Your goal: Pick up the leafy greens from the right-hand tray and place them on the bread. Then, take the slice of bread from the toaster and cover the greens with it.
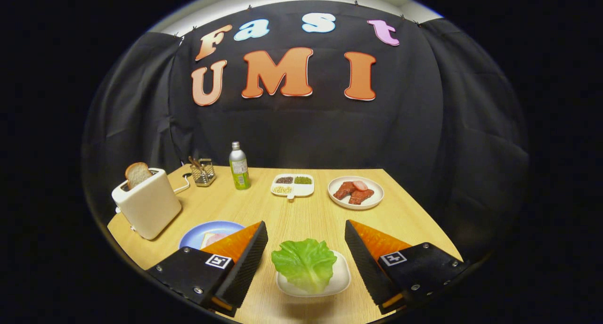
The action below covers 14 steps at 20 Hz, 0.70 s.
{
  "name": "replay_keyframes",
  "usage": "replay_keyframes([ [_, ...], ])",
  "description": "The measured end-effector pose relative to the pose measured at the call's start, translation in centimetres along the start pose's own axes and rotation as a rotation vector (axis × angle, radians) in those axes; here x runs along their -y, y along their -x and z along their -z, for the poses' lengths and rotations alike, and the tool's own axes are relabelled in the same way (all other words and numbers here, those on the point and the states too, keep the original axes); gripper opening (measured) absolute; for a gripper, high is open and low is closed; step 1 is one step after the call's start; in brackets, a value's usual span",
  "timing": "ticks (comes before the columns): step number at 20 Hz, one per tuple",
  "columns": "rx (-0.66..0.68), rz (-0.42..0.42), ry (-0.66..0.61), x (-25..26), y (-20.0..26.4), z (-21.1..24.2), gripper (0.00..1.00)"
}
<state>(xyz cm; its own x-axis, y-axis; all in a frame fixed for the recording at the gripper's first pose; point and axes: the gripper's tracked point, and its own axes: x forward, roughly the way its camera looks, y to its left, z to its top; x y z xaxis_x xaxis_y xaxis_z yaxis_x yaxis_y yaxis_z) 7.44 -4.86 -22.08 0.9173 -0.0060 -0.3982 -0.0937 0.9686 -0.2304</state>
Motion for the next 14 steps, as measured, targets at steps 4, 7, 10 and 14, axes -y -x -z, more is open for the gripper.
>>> replay_keyframes([
  [4, -0.068, -0.006, 0.013, -0.3, -2.3, 3.0, 0.99],
  [7, -0.123, -0.012, 0.021, -0.2, -3.4, 5.7, 0.99],
  [10, -0.184, -0.01, 0.038, -0.1, -4.2, 8.0, 0.99],
  [14, -0.229, -0.012, 0.061, -0.1, -4.6, 9.5, 0.99],
])
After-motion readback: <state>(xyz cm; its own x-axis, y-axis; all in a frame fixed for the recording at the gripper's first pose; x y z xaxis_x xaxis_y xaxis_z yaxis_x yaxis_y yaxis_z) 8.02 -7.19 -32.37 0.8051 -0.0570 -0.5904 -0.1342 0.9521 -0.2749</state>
